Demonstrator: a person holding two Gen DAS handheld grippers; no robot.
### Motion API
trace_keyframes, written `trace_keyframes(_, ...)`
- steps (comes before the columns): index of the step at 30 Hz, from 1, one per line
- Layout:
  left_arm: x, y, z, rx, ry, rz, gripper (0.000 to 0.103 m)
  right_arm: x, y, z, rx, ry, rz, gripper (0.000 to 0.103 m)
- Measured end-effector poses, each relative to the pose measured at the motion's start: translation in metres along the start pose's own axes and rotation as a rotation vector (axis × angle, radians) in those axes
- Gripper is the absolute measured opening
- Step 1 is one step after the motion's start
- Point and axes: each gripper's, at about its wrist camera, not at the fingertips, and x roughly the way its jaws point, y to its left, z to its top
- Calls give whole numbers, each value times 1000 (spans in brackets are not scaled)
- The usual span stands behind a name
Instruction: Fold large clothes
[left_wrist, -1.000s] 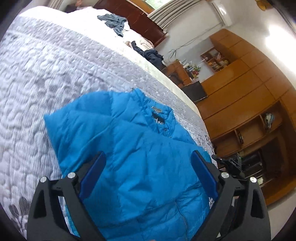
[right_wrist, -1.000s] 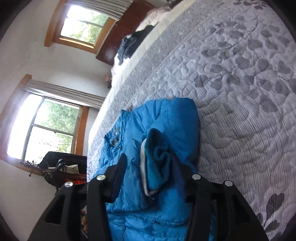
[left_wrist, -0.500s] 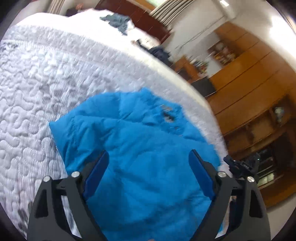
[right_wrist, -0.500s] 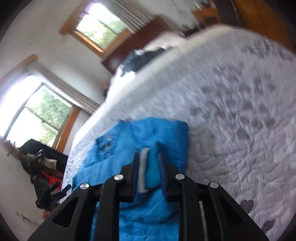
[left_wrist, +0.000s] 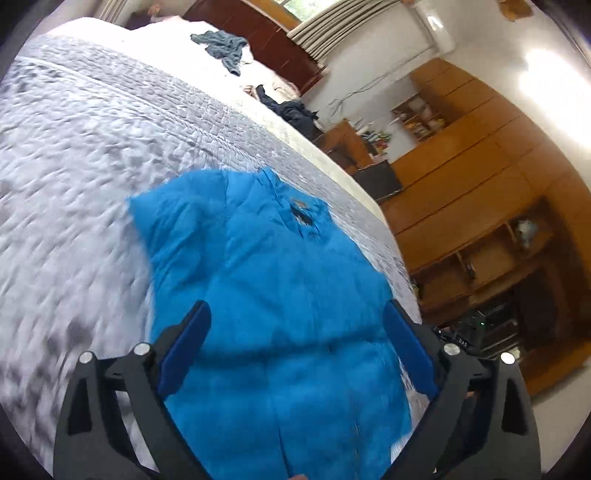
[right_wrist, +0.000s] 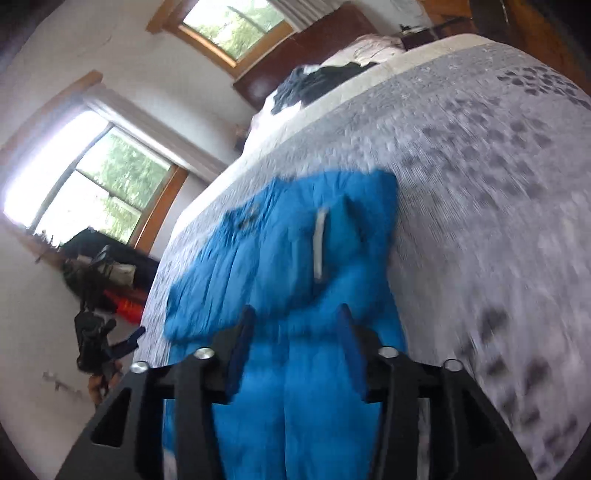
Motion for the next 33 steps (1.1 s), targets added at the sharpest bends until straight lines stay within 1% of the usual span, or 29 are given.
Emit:
trace_keyframes(1,-11,4,-18,-7,30,16,95,-8,-4,-10,4,19,-4,56)
trace_keyframes(3,-23,11,-49,-17,87,53,95,-23,-19,-36,27,76,-8,56)
trace_keyframes(4,-30,14,-72,-18,115,67,95,-30,-30,-51,55,98,-5,58)
trace_keyframes(6,-43,20,-110,-38,156,70,95,-43,-46,-80,102,138,6,60)
trace_keyframes(8,-50,26,-138,-74,188,63,95,-52,-57,-108,126,190,3,60)
trace_keyframes(9,-51,30,-148,-91,205,66,95,-57,-59,-120,137,205,7,60)
trace_keyframes(11,-54,37,-175,-133,245,83,95,-62,-62,-146,171,262,37,60)
trace_keyframes(12,-54,40,-185,-154,262,76,95,-62,-62,-154,179,277,45,60)
trace_keyframes(14,-49,44,-197,-196,282,37,95,-61,-60,-173,179,312,53,60)
trace_keyframes(17,-41,47,-208,-223,290,9,95,-55,-54,-194,182,346,80,60)
trace_keyframes(18,-37,45,-210,-239,285,-9,95,-54,-53,-198,181,355,91,60)
trace_keyframes(20,-28,39,-215,-250,307,-60,95,-50,-49,-206,178,351,118,60)
trace_keyframes(21,-24,33,-216,-239,314,-67,95,-50,-48,-207,180,348,123,60)
trace_keyframes(23,-17,26,-221,-213,328,-54,95,-49,-46,-207,183,333,143,60)
trace_keyframes(27,-8,22,-223,-243,322,-66,93,-41,-43,-206,196,322,169,60)
trace_keyframes(28,-7,19,-222,-242,313,-84,87,-39,-44,-206,203,317,169,60)
trace_keyframes(29,-4,17,-221,-240,316,-82,80,-38,-45,-205,205,313,171,59)
trace_keyframes(30,-4,17,-222,-240,322,-62,67,-37,-44,-206,200,306,171,56)
trace_keyframes(31,-4,18,-222,-245,327,-50,55,-38,-45,-206,192,300,169,48)
trace_keyframes(32,-3,20,-221,-257,330,-41,48,-38,-47,-206,189,297,171,41)
trace_keyframes(33,-4,25,-222,-274,334,-34,38,-38,-47,-207,190,295,177,37)
